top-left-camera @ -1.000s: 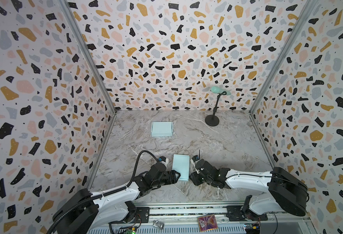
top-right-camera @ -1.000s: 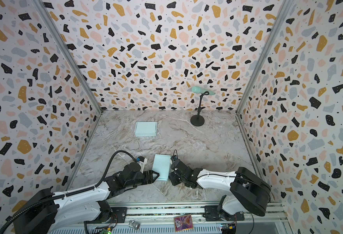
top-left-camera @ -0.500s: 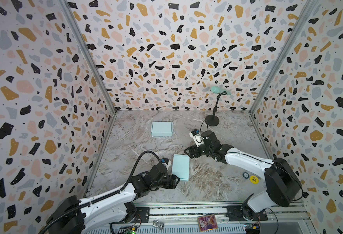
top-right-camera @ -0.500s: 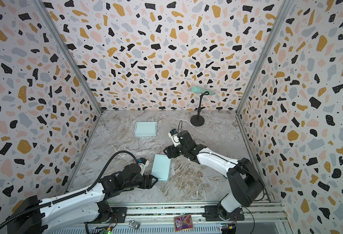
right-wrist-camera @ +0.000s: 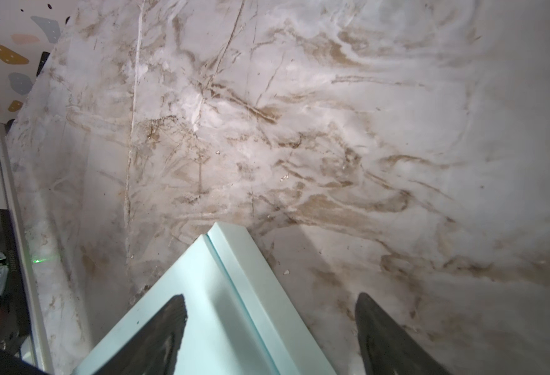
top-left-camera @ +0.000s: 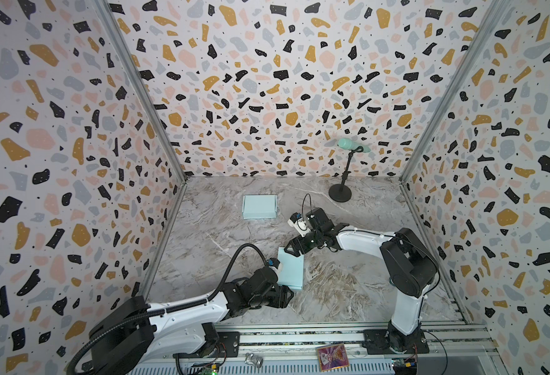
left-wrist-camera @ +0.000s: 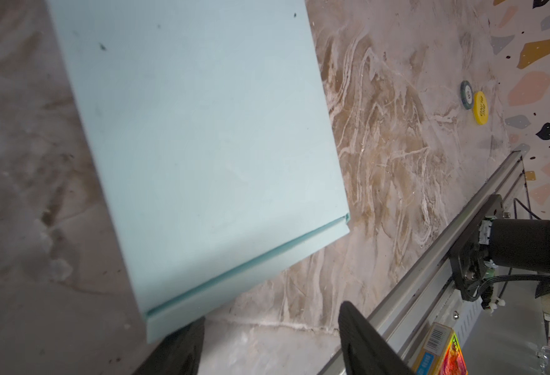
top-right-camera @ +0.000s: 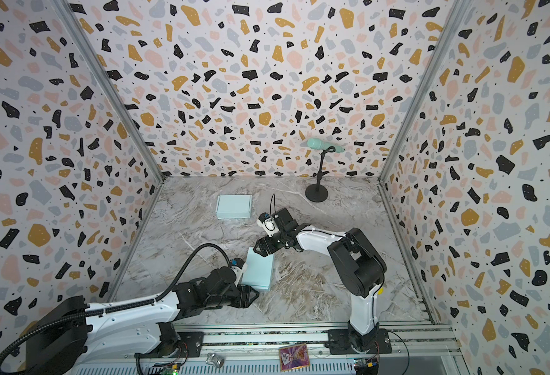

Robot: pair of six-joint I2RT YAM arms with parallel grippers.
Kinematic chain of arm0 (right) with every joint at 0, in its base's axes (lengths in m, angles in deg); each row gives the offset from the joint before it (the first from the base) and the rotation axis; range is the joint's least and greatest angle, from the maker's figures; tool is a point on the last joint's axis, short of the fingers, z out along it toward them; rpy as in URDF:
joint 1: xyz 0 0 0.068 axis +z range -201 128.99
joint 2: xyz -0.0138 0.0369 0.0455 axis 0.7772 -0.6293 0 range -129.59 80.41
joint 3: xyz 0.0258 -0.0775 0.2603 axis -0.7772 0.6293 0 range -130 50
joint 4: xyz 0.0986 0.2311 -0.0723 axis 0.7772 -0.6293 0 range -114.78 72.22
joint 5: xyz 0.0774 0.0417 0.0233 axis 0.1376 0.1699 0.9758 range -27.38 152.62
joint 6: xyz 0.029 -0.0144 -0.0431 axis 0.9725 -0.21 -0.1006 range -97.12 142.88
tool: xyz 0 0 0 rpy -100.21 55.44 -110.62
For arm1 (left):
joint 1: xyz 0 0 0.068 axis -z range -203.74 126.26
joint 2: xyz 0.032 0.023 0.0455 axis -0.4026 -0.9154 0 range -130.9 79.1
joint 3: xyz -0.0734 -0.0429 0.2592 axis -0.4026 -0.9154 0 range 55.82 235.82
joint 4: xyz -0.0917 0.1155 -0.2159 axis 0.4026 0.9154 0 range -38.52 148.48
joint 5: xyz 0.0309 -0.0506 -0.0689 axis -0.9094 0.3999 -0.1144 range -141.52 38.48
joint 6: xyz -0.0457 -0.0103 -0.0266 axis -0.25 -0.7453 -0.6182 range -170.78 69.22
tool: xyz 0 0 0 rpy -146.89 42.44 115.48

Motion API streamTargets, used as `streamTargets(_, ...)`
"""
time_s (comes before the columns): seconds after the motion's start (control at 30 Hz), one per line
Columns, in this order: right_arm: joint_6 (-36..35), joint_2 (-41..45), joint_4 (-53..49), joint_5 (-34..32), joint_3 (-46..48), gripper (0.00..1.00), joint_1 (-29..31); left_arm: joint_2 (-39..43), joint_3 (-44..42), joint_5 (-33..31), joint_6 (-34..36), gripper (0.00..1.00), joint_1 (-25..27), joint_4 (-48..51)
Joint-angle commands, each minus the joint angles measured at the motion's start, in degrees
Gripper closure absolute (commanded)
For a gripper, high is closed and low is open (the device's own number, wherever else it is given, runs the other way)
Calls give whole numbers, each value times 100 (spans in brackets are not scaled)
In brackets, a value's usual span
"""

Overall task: Fold the paper box
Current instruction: 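Carry the held mint box with both grippers toward the other box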

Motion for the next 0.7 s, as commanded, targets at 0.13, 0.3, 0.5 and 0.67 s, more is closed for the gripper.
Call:
streamTargets(0.13, -130, 118, -133, 335, -68, 25, -30, -280, 223, -294, 6, 36, -1, -328)
streamTargets(0.3, -107, 258, -82, 364, 168, 30, -36, -315, 222, -346, 37, 37, -44, -365)
streamTargets(0.5, -18, 536, -19, 325, 493, 33, -32, -152, 33, -226, -53, 40, -298, -616)
streamTargets(0.67, 113, 839, 95, 277, 795, 33, -33, -117, -75, -7, -80, 40, -495, -990)
